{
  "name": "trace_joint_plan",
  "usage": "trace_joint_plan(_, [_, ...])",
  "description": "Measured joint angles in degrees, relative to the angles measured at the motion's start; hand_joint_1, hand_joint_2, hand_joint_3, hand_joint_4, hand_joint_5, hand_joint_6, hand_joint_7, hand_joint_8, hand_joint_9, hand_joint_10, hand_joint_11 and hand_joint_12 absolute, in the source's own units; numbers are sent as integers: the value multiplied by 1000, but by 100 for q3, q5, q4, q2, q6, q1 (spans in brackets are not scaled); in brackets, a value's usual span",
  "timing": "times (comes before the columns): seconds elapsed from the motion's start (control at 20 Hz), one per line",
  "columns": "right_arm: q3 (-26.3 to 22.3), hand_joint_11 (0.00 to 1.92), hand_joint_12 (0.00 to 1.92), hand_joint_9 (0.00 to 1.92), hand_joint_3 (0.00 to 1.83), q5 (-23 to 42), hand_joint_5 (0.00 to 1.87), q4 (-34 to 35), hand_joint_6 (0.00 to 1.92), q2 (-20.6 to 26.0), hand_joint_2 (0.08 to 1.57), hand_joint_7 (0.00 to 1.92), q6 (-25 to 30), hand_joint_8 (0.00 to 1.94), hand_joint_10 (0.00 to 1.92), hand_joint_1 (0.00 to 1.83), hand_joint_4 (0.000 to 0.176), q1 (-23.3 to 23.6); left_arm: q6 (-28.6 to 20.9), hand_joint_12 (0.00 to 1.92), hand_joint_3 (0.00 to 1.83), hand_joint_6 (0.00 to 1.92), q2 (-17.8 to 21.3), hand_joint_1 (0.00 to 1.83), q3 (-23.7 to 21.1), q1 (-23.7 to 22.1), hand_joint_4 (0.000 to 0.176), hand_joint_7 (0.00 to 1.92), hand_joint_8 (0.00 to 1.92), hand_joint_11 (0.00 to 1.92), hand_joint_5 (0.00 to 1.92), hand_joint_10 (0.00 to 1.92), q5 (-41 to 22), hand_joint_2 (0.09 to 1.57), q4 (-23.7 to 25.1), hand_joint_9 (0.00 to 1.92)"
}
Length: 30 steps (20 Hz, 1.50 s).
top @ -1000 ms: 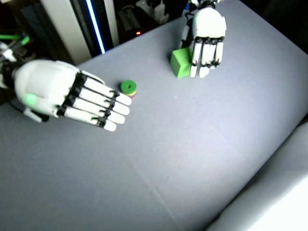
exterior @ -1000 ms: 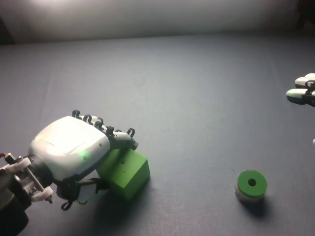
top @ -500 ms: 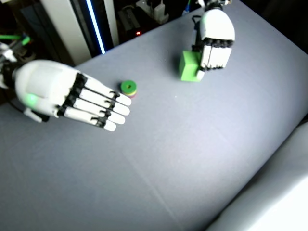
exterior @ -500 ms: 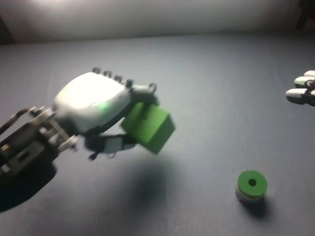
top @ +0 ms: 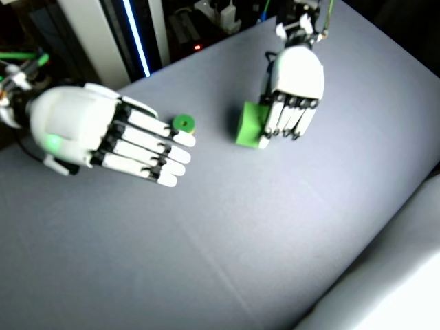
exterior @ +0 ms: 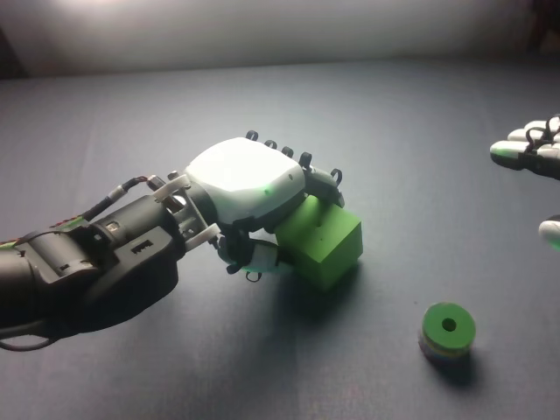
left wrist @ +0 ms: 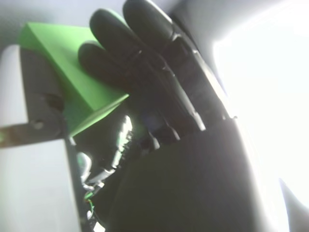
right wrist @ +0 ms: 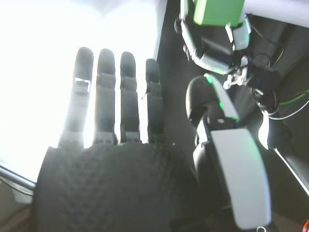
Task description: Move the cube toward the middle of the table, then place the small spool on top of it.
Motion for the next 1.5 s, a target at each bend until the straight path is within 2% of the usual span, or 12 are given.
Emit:
trace_joint_plan(0.05, [4, 127, 638, 393, 8, -11, 413, -9, 6, 0, 1467, 415, 0, 8, 9, 355, 3, -2, 4, 1436, 0, 46, -28, 1000, 55, -28, 0, 880, 299, 562, 781, 511, 35, 994, 13, 857])
trace_joint_plan(0.15, [4, 138, 629, 401, 2, -9, 421, -20, 5, 0, 1460, 424, -2, 6, 8, 372, 0, -2, 15, 1350, 3, 8, -35, 922, 83, -28, 24, 769, 104, 403, 599, 356, 59, 1017, 0, 715])
trace_joint_plan(0.2, [4, 135, 623, 402, 0, -15, 432, -20, 5, 0, 1453, 419, -2, 2, 5, 424, 0, -2, 17, 1313, 0, 1, -35, 879, 107, -26, 75, 670, 21, 328, 467, 234, 92, 1033, -11, 660])
trace_joint_plan(0.6, [4, 175, 622, 437, 0, -15, 441, -262, 3, 0, 1381, 453, 103, 3, 1, 564, 4, 4, 15, 878, 0, 0, 444, 961, -308, 195, 167, 267, 0, 8, 173, 0, -299, 956, -83, 285])
trace_joint_plan(0.7, [-2, 212, 651, 478, 0, -50, 474, -503, 8, 2, 1354, 499, 116, 12, 12, 668, 0, 28, 13, 954, 0, 3, 787, 1035, -601, 455, 87, 269, 2, 54, 244, 10, -680, 925, -195, 321])
trace_joint_plan(0.8, [-92, 280, 663, 546, 0, -199, 521, -828, 6, 44, 1306, 561, 125, 10, 15, 809, 0, 153, 15, 933, 0, 3, 1143, 1065, -881, 741, 96, 247, 0, 120, 273, 2, -1078, 913, -356, 337])
trace_joint_plan(0.9, [-160, 244, 753, 545, 2, -354, 562, -1279, 1, 109, 1235, 582, 127, 2, 12, 799, 0, 306, 15, 786, 9, 0, 1419, 956, -1104, 966, 169, 202, 0, 8, 209, 1, -1513, 950, -387, 255])
trace_joint_plan(1.05, [-175, 282, 879, 600, 1, -820, 573, -1871, 0, 136, 1191, 594, 249, 0, 6, 827, 0, 625, -26, 528, 5, 2, 1906, 761, -1497, 1604, 176, 157, 0, 0, 200, 0, -2251, 993, -658, 174])
trace_joint_plan(1.1, [-175, 344, 901, 638, 0, -1049, 586, -2100, 5, 151, 1157, 593, 289, 1, 18, 888, 0, 752, -24, 520, 4, 6, 2052, 742, -1604, 1810, 163, 163, 3, 1, 215, 2, -2354, 997, -796, 174])
trace_joint_plan(1.25, [-175, 455, 922, 710, 0, -1576, 571, -2680, 4, 142, 1064, 571, 439, 2, 19, 932, 7, 1058, 28, 563, 0, 3, 2376, 802, -1792, 2151, 60, 195, 2, 0, 258, 1, -2736, 1022, -1145, 190])
trace_joint_plan(1.3, [-162, 425, 920, 696, 0, -1757, 523, -2835, 0, 114, 1046, 522, 507, 0, 2, 916, 32, 1150, 31, 690, 0, 0, 2424, 868, -1816, 2205, 35, 230, 0, 0, 279, 2, -2894, 1006, -1226, 245])
trace_joint_plan(1.5, [72, 422, 889, 695, 0, -2267, 481, -3115, 0, -76, 1024, 519, 754, 3, 2, 905, 54, 1379, 42, 752, 0, 4, 2485, 966, -1897, 2310, 52, 240, 4, 2, 289, 5, -2988, 984, -1139, 266])
